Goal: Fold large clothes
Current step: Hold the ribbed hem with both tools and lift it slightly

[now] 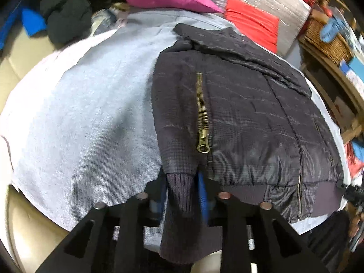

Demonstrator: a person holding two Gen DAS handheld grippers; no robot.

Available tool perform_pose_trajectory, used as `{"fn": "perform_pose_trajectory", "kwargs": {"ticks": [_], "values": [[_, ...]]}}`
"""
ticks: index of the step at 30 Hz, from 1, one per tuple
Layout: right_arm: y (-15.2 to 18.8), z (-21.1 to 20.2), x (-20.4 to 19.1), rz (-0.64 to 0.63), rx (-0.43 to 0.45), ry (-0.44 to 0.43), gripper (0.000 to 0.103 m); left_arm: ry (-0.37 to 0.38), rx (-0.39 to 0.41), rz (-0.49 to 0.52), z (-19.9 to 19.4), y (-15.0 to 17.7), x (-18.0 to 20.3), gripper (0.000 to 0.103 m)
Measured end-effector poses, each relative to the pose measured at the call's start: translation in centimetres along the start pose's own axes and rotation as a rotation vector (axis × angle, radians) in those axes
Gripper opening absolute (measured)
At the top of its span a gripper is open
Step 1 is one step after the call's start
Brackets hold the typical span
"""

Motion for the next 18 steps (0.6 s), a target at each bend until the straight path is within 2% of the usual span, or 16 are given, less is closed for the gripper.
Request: {"fn": "perform_pose_trajectory", "kwargs": {"ticks": [1, 2, 3, 8, 9, 10, 11, 13, 14, 15, 16, 17, 18], "values": [[-0.2, 0.1, 0.0, 0.013, 0.002, -0.010, 0.016, 0.010, -0.002, -0.023, 0.1, -0.2, -0.4, 0.043], [-0.4, 0.2, -0.2, 0.025, 0.004, -0.019, 0.016, 0.014, 0.003, -0.041, 0.0, -0.1, -0.6, 0.055], [-0.5, 0.2, -0.3, 0.030, 0.010, -0.030, 0.018, 0.015, 0.012, -0.056, -0.1, -0.2, -0.7, 0.063], [-0.8, -0.2, -0.2, 0.023, 0.048, -0.017, 0.033, 0.036, -0.004, -0.035, 0.7, -0.3, -0.1, 0.063], [-0.9, -0.2, -0.1, 0.032, 0.054, -0.014, 0.041, 0.034, -0.006, -0.027, 0.8, -0.2, 0.0, 0.063], [-1.0, -0.2, 0.1, 0.038, 0.058, -0.012, 0.057, 0.019, -0.005, -0.017, 1.0, -0.3, 0.2, 0.063], [-1.2, -0.1, 0.2, 0.049, 0.062, -0.008, 0.062, 0.005, -0.004, -0.006, 1.2, -0.3, 0.3, 0.060], [-1.3, 0.1, 0.4, 0.058, 0.058, -0.013, 0.062, 0.002, 0.002, 0.000, 1.3, -0.4, 0.5, 0.042], [-1.2, 0.3, 0.3, 0.055, 0.052, -0.017, 0.059, -0.018, 0.011, 0.001, 1.1, -0.6, 0.4, 0.021], [-1.2, 0.3, 0.1, 0.044, 0.050, -0.019, 0.044, -0.021, 0.010, 0.000, 0.9, -0.7, 0.2, 0.021], [-1.0, 0.6, -0.3, 0.021, 0.037, -0.015, 0.024, -0.004, 0.012, -0.009, 0.7, -0.7, 0.0, 0.019], [-0.8, 0.8, -0.2, 0.004, 0.030, 0.015, 0.023, 0.005, 0.012, -0.014, 0.5, -0.8, -0.1, 0.017], [-0.5, 1.0, -0.4, -0.014, 0.023, 0.032, 0.016, 0.008, 0.011, -0.008, 0.5, -0.8, -0.1, 0.016]]}}
Point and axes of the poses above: each gripper's, at about its wrist camera, not at the fingertips, and z roughly the way its jaws point, x to its right, y to its underside, the point moved 8 cm from there along z, roughly the way its jaws point, and after that the axes turned 10 degrees about y, right-handed, at the moved point
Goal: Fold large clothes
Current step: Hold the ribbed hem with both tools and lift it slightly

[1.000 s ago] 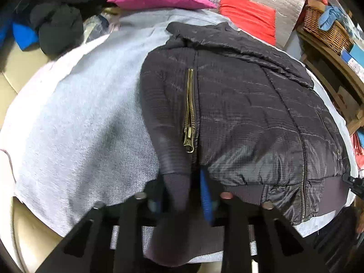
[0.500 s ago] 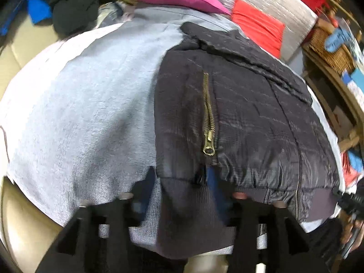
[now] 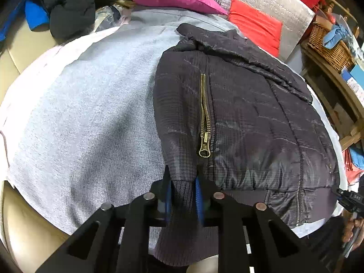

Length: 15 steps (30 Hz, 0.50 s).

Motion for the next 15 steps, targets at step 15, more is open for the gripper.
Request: {"fn": "perform_pose_trajectory", "kwargs": {"ticks": [15], "values": [[0.9, -1.9, 0.3, -0.056, -0.015, 0.003, 0.009, 0.056, 0.010, 0.031, -2.6, 1.2, 0.3, 0.015]]}}
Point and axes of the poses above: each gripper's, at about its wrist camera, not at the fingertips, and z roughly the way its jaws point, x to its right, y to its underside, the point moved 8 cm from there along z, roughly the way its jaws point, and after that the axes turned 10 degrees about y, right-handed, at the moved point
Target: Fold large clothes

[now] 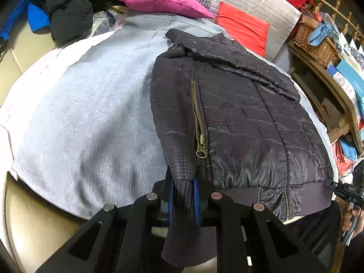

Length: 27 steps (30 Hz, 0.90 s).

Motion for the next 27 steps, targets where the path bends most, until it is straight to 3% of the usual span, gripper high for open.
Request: {"fn": "perform_pose_trajectory", "kwargs": {"ticks": [16, 27], "values": [[1.4, -1.4, -0.5, -0.036, -0.010, -0.007, 0.009, -0.050, 0.003, 0.038, 0.3, -1.6, 0.5, 0.015], [0.1, -1.3, -0.7, -0.063, -0.017, -0.013, 0.008, -0.048, 0.009, 0.052, -0.1, -1.5, 0.7, 0.015]]}}
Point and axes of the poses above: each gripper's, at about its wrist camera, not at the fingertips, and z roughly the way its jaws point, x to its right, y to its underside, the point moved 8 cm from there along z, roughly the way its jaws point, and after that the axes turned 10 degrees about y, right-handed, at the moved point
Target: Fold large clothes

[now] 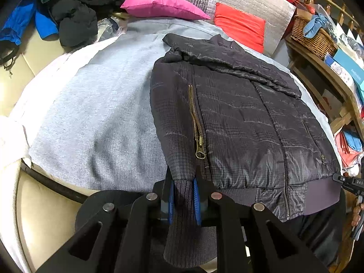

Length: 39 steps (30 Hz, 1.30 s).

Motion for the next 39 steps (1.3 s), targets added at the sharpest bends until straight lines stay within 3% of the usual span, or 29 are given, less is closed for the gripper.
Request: {"fn": "perform_pose_trajectory", "kwargs": {"ticks": [15, 39], "values": [[-0.5, -0.3, 0.1, -0.019, -0.007, -0.027, 0.008, 0.022, 0.003, 0.019, -1.2, -0.6, 0.5, 0.015], [-1.4, -1.3, 0.6, 0.010, 0.006, -0.121, 0.008, 0.116, 0.008, -0.066, -1.9, -1.7, 0.0, 0.015]]}}
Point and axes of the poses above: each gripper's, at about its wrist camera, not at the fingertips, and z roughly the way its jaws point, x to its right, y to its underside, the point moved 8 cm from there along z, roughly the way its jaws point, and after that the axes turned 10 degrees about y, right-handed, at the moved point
